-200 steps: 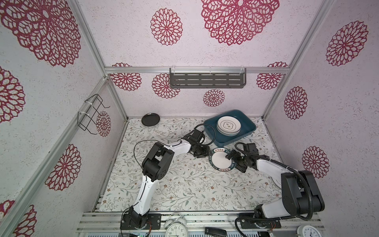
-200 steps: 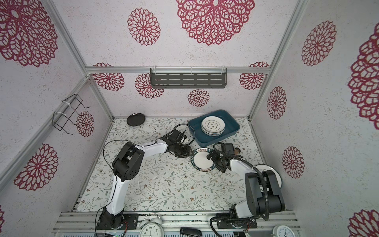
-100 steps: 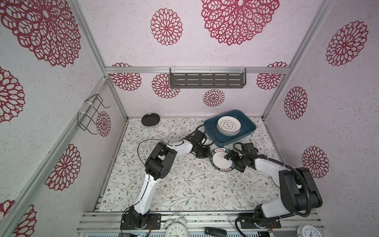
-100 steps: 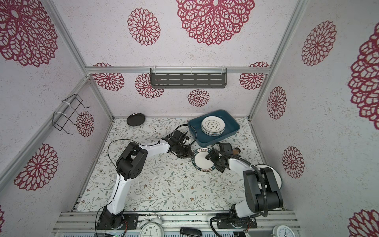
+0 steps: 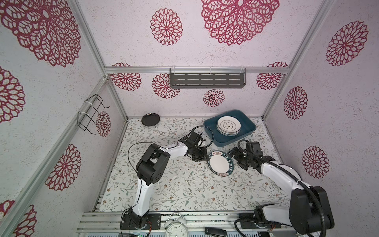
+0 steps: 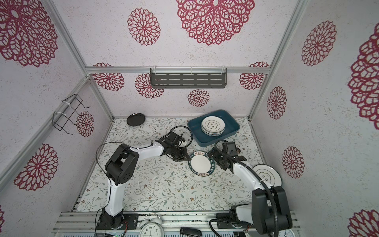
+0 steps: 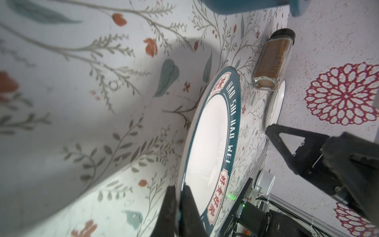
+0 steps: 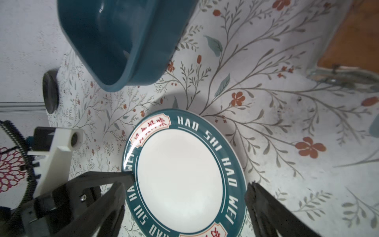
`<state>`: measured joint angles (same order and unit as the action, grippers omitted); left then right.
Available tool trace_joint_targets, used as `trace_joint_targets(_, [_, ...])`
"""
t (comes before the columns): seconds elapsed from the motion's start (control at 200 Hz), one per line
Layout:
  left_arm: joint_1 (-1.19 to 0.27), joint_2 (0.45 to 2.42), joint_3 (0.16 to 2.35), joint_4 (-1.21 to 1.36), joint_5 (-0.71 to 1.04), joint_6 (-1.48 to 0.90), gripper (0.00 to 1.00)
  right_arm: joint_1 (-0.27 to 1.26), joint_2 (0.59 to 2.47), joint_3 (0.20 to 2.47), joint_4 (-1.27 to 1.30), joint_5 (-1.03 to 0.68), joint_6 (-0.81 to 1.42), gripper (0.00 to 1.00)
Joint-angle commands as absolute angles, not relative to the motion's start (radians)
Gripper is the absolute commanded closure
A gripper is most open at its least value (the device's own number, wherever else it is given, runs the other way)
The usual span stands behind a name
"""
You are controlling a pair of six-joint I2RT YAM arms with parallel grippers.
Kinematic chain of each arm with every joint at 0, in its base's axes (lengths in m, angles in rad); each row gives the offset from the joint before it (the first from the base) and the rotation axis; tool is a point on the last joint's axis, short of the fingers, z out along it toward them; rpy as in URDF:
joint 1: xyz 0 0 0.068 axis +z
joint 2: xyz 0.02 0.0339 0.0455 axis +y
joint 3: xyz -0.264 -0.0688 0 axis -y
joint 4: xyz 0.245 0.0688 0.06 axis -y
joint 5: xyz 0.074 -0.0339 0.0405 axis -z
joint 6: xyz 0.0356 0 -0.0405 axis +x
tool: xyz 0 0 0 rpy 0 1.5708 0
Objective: Place the plates into the plastic bin on the countertop
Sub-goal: 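Carry the plate toward the left gripper and close the left gripper on its rim, then carry the upright plate with both grippers over the teal bin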
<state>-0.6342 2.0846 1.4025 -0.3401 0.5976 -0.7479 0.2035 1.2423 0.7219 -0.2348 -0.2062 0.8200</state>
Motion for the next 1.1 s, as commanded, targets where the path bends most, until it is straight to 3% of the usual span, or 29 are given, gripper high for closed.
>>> trace_joint_targets(0.0, [-0.635, 1.978, 1.373, -0.378, 0.592, -0.717, 1.00, 0.196, 1.165, 0.750, -0.253, -0.171, 0.801, 0.05])
trace_joint_targets(0.41, [-0.589, 1.879, 1.506, -0.506, 0.625, -0.678, 1.00, 0.148, 1.138, 0.831, -0.262, -0.218, 0.777, 0.05])
trace_joint_targets(0.811, [-0.473, 2.059, 1.856, -0.534, 0.688, -0.700, 1.00, 0.134, 1.304, 1.002, -0.185, -0.307, 0.753, 0.06])
trace_joint_targets(1.096, [-0.393, 2.138, 1.945, -0.422, 0.771, -0.782, 1.00, 0.135, 1.461, 1.106, -0.028, -0.391, 0.833, 0.17])
